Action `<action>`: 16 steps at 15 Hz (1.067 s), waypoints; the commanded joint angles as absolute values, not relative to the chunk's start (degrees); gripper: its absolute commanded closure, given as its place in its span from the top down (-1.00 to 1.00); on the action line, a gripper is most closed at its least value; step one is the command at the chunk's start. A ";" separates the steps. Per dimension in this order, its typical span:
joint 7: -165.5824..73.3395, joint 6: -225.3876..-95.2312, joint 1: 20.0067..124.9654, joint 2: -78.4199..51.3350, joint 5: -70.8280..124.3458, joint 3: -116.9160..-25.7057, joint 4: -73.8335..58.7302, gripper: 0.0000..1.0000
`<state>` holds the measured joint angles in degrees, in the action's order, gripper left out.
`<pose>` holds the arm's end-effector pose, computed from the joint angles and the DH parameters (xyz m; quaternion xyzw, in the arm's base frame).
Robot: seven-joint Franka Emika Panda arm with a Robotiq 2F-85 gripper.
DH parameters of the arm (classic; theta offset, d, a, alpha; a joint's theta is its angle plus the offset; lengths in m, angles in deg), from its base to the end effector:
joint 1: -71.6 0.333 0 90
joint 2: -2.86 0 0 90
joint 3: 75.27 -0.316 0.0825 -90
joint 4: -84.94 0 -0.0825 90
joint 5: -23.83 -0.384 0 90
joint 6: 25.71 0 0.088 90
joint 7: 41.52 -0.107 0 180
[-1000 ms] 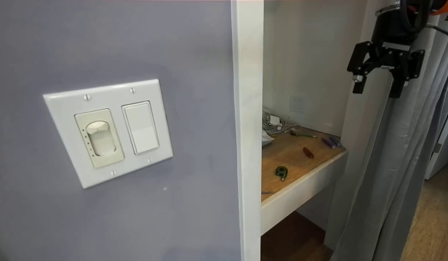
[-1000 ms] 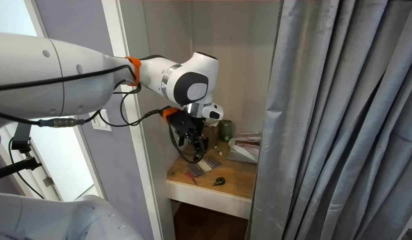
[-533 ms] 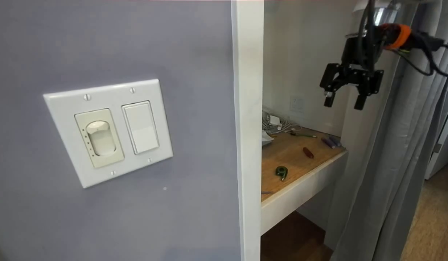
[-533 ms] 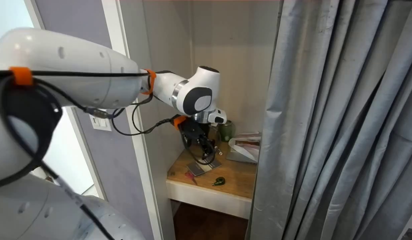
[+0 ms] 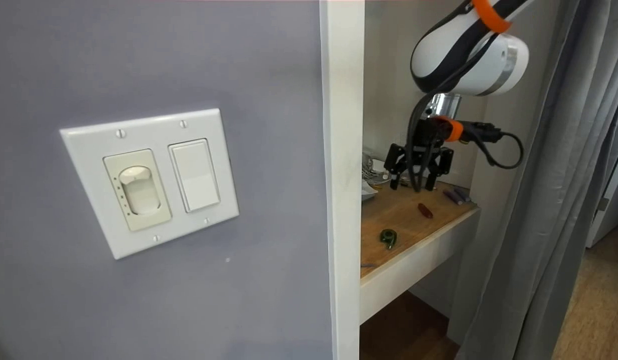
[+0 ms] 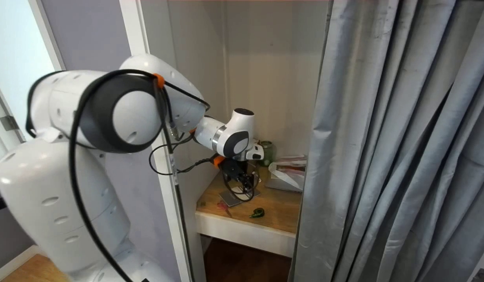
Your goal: Move the book to the left
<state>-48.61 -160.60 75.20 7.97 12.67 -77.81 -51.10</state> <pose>0.4904 0.0555 0.3653 -0.9942 0.0745 -0.0263 0.0728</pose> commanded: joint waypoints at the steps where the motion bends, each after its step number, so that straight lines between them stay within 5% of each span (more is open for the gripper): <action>1: -52.19 -165.35 75.56 -3.28 11.04 -78.70 -43.62 1.00; 16: -49.80 -165.98 74.14 -14.07 7.40 -79.78 -34.90 1.00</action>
